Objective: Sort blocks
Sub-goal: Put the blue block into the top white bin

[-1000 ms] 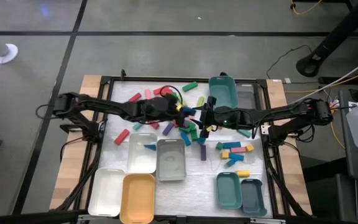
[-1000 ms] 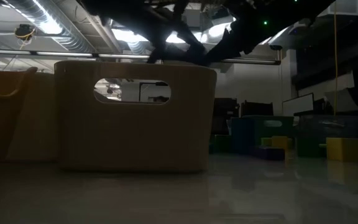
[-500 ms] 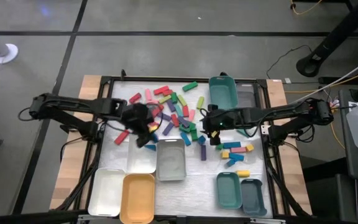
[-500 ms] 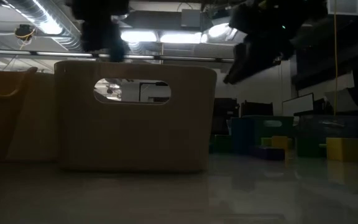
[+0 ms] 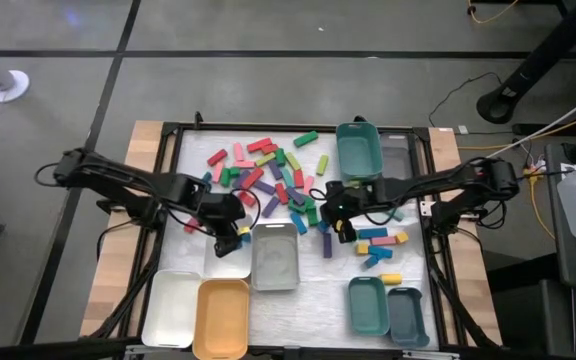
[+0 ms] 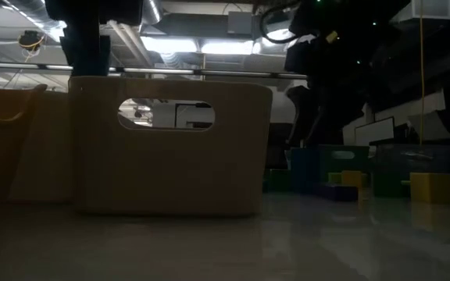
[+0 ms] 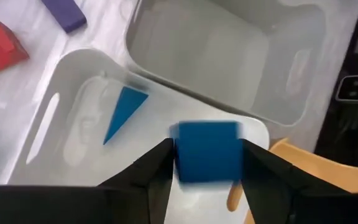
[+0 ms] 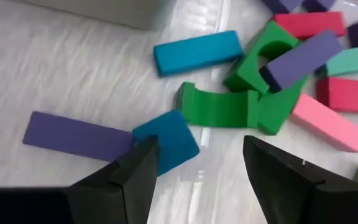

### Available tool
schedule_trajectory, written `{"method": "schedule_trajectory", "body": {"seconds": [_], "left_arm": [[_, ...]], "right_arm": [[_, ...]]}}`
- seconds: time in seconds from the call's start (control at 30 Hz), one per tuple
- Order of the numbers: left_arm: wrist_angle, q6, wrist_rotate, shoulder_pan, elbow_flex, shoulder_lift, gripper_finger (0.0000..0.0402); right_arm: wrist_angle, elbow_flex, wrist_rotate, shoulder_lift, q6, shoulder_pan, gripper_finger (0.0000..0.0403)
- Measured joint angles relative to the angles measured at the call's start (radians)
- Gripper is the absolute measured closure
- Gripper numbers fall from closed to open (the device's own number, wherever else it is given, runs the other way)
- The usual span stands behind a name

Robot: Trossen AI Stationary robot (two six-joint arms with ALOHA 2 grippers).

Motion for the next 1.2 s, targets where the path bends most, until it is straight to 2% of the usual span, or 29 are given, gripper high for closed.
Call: {"method": "schedule_trajectory", "body": {"seconds": [0.4,0.63,0.83,1.0,1.1,1.2], "left_arm": [[-0.004,0.004,-0.002,-0.007,0.0,0.102,0.0208],[-0.003,0.004,-0.002,-0.007,0.0,0.104,0.0208],[0.005,0.004,-0.002,-0.007,0.0,0.104,0.0208],[0.005,0.004,-0.002,-0.007,0.0,0.104,0.0208],[0.005,0.004,-0.002,-0.007,0.0,0.104,0.0208],[0.005,0.004,-0.002,-0.007,0.0,0.104,0.0208]], "right_arm": [[-0.004,0.002,-0.032,0.009,-0.042,0.0,0.0171],[-0.034,-0.001,-0.042,-0.006,-0.063,0.0,0.0171],[-0.039,-0.003,-0.123,-0.003,-0.066,0.0,0.0171],[-0.035,-0.003,-0.121,-0.002,-0.066,0.0,0.0171],[-0.028,-0.003,-0.118,0.002,-0.042,0.0,0.0171],[0.011,-0.002,-0.083,0.021,0.052,0.0,0.0171]]}}
